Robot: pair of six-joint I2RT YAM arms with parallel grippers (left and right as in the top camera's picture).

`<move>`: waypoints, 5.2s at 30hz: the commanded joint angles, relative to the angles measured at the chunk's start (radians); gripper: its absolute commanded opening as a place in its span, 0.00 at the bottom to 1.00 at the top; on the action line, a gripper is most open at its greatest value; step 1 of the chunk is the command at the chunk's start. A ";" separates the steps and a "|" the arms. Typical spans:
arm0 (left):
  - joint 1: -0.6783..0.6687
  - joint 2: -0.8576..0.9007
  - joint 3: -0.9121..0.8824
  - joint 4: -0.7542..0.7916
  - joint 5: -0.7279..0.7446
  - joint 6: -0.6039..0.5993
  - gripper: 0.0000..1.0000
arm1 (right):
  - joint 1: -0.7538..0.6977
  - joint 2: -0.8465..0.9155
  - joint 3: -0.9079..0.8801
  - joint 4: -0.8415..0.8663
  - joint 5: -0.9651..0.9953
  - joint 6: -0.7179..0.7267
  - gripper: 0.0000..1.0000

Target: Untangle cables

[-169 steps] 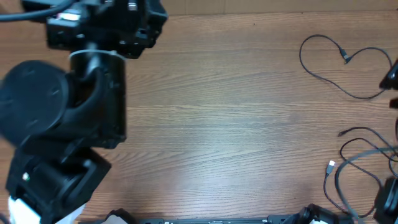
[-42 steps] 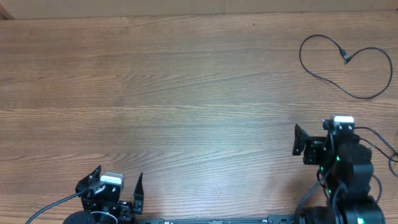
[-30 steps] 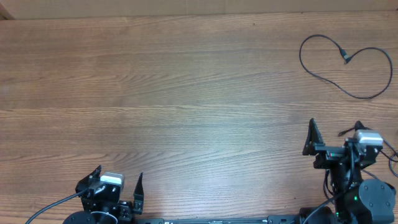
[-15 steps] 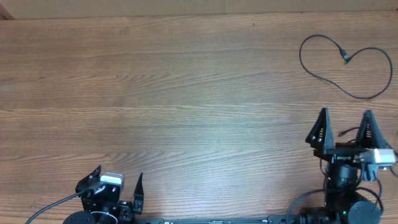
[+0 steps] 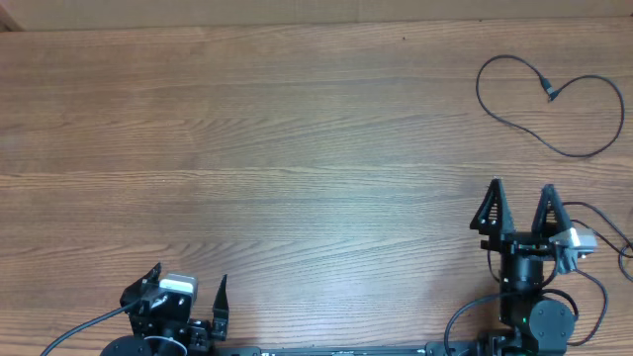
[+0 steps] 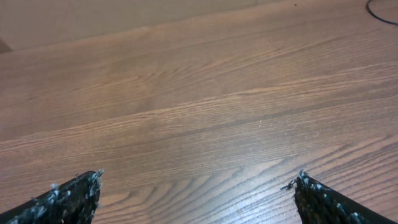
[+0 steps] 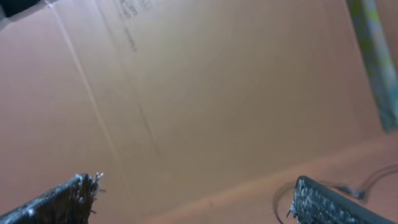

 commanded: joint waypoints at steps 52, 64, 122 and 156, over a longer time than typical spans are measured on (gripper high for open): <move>-0.009 -0.006 0.002 0.002 0.004 -0.021 1.00 | -0.026 -0.061 -0.010 -0.347 -0.006 -0.447 1.00; -0.009 -0.006 0.002 0.002 0.004 -0.021 1.00 | -0.026 -0.061 -0.010 -0.347 -0.006 -0.447 1.00; 0.026 -0.008 -0.673 1.041 0.130 0.265 1.00 | -0.026 -0.061 -0.010 -0.347 -0.006 -0.447 1.00; 0.027 -0.008 -0.673 1.035 -0.145 -0.116 0.99 | -0.026 -0.061 -0.010 -0.347 -0.006 -0.447 1.00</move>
